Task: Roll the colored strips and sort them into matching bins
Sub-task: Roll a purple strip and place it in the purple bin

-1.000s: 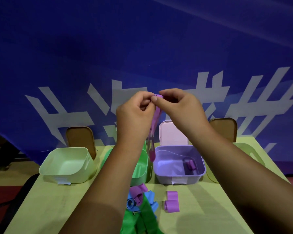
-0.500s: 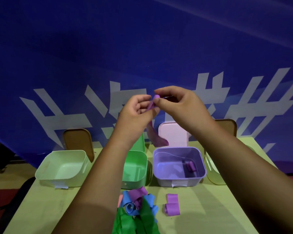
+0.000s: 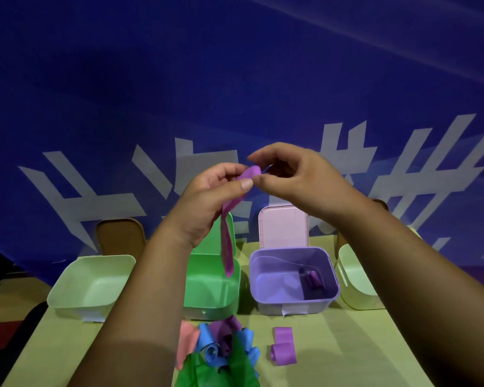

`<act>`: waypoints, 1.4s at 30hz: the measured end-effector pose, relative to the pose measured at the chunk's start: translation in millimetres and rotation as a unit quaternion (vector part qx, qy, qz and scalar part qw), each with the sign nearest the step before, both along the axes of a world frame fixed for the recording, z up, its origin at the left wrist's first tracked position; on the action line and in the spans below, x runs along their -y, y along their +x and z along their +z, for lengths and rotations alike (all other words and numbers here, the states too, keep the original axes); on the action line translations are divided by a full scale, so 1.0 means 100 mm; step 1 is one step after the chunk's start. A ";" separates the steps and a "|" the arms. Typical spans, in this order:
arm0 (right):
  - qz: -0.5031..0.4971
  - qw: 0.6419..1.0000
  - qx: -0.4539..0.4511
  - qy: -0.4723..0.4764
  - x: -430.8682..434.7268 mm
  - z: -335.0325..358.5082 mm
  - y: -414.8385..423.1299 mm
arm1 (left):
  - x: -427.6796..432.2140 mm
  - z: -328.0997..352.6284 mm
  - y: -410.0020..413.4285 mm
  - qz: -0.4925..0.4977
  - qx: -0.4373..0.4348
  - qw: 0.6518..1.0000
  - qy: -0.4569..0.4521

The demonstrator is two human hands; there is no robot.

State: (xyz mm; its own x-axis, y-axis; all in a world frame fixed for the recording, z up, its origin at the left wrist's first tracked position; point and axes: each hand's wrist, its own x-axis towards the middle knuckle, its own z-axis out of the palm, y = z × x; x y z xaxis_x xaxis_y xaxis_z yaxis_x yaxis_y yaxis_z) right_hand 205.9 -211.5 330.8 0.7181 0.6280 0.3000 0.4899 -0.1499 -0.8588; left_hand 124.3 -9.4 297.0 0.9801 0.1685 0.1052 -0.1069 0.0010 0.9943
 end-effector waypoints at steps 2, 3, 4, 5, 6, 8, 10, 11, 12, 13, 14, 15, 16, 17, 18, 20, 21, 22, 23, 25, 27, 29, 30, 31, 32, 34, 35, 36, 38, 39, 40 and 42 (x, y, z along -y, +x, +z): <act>0.010 0.999 0.029 -0.024 0.01 0.01 0.03 | -0.03 0.01 0.02 -0.007 -0.021 1.000 0.007; 0.015 0.998 0.051 -0.046 0.02 0.02 0.06 | -0.05 0.01 0.04 -0.006 -0.030 0.999 0.016; 0.020 0.994 0.079 -0.074 0.02 0.02 0.08 | -0.07 0.02 0.06 -0.004 -0.036 0.999 0.027; 0.025 0.989 0.107 -0.103 0.02 0.02 0.11 | -0.08 0.03 0.08 0.000 -0.037 0.999 0.037; 0.031 0.983 0.130 -0.127 0.01 0.02 0.13 | -0.09 0.04 0.09 0.004 -0.038 0.998 0.046; 0.042 0.974 0.157 -0.159 0.00 0.02 0.16 | -0.12 0.07 0.11 0.015 -0.042 0.997 0.066; 0.046 0.965 0.177 -0.190 -0.02 0.02 0.18 | -0.17 0.07 0.13 0.020 -0.059 0.994 0.088; 0.046 0.960 0.186 -0.204 -0.03 0.02 0.19 | -0.20 0.07 0.14 0.017 -0.071 0.993 0.096; 0.047 0.956 0.193 -0.216 -0.05 0.01 0.19 | -0.22 0.07 0.15 0.011 -0.084 0.991 0.103; 0.048 0.952 0.200 -0.227 -0.06 0.00 0.19 | -0.25 0.07 0.16 0.004 -0.098 0.989 0.112; 0.049 0.948 0.206 -0.239 -0.08 -0.01 0.20 | -0.27 0.08 0.16 -0.004 -0.111 0.986 0.123; 0.050 0.944 0.212 -0.250 -0.09 -0.02 0.20 | -0.29 0.09 0.17 -0.012 -0.123 0.983 0.135; 0.051 0.940 0.214 -0.259 -0.11 -0.04 0.20 | -0.31 0.10 0.18 -0.021 -0.136 0.979 0.148; 0.053 0.939 0.215 -0.264 -0.12 -0.05 0.20 | -0.32 0.12 0.18 -0.028 -0.152 0.975 0.159; 0.055 0.938 0.215 -0.266 -0.13 -0.05 0.20 | -0.33 0.13 0.19 -0.034 -0.167 0.971 0.166; 0.063 0.936 0.217 -0.270 -0.14 -0.06 0.20 | -0.35 0.13 0.20 -0.041 -0.188 0.966 0.173; 0.066 0.934 0.218 -0.274 -0.15 -0.07 0.21 | -0.35 0.13 0.21 -0.043 -0.193 0.965 0.174; 0.068 0.933 0.219 -0.277 -0.15 -0.07 0.21 | -0.36 0.13 0.22 -0.046 -0.196 0.965 0.171; 0.070 0.933 0.218 -0.278 -0.16 -0.08 0.22 | -0.37 0.12 0.23 -0.047 -0.200 0.965 0.166; 0.074 0.937 0.209 -0.271 -0.17 -0.11 0.25 | -0.39 0.10 0.26 -0.049 -0.208 0.964 0.159; 0.078 0.946 0.194 -0.246 -0.17 -0.14 0.27 | -0.41 0.06 0.28 -0.053 -0.208 0.963 0.161; 0.078 0.960 0.171 -0.207 -0.16 -0.19 0.31 | -0.43 0.02 0.29 -0.056 -0.200 0.965 0.158; 0.077 0.967 0.160 -0.185 -0.16 -0.21 0.32 | -0.44 0.00 0.30 -0.056 -0.197 0.967 0.149; 0.075 0.972 0.148 -0.164 -0.16 -0.23 0.34 | -0.44 -0.02 0.31 -0.054 -0.193 0.970 0.138; 0.071 0.978 0.133 -0.142 -0.17 -0.25 0.35 | -0.44 -0.03 0.32 -0.051 -0.188 0.973 0.127; 0.062 0.988 0.101 -0.098 -0.18 -0.28 0.37 | -0.42 -0.05 0.35 -0.040 -0.173 0.978 0.113; 0.057 0.992 0.086 -0.078 -0.19 -0.30 0.38 | -0.42 -0.06 0.36 -0.035 -0.165 0.980 0.107; 0.054 0.994 0.070 -0.060 -0.20 -0.31 0.39 | -0.41 -0.07 0.38 -0.033 -0.154 0.982 0.102; 0.048 0.998 0.034 -0.024 -0.22 -0.34 0.40 | -0.38 -0.09 0.41 -0.028 -0.135 0.986 0.095; 0.044 0.999 0.017 -0.005 -0.24 -0.35 0.41 | -0.36 -0.09 0.43 -0.025 -0.127 0.987 0.091; 0.038 0.999 0.002 0.010 -0.25 -0.36 0.41 | -0.34 -0.10 0.44 -0.021 -0.122 0.988 0.089; 0.027 0.999 -0.025 0.034 -0.28 -0.37 0.41 | -0.28 -0.09 0.46 -0.009 -0.118 0.990 0.080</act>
